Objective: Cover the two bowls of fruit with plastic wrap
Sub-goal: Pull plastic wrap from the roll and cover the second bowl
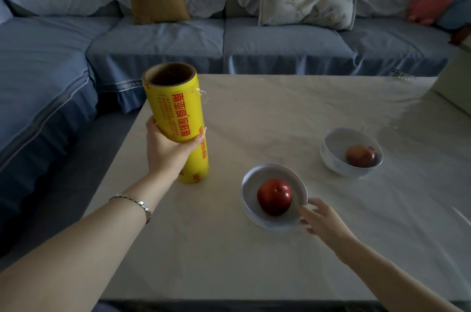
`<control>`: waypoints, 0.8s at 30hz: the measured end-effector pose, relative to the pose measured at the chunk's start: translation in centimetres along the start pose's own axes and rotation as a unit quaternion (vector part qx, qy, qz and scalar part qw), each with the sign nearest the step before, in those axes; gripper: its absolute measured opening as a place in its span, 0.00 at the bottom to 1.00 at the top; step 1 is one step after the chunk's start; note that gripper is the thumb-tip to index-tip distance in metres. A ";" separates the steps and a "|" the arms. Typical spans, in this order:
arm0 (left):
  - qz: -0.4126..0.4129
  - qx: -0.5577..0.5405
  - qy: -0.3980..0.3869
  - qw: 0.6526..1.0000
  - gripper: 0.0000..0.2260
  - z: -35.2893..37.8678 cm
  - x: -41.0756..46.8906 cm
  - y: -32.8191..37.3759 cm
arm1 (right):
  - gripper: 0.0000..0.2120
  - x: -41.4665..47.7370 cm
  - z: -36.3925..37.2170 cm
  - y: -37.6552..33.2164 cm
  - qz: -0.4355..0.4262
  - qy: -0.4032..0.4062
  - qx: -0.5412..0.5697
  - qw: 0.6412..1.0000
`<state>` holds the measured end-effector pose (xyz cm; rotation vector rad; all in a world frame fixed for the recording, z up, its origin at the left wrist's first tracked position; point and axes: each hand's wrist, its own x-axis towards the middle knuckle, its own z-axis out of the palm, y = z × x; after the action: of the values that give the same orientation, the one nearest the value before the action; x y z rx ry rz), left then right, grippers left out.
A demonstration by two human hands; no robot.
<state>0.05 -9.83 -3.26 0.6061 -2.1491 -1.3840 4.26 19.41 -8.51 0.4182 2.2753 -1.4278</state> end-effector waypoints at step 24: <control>-0.184 -0.208 -0.516 0.810 0.41 -1.3 -11.5 8.5 | 0.35 -8.0 -0.5 -7.8 -0.133 -0.102 0.266 0.949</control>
<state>8.89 -0.47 2.94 0.0419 -2.3548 -2.7832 7.48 16.26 1.67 0.1050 1.8094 -2.1217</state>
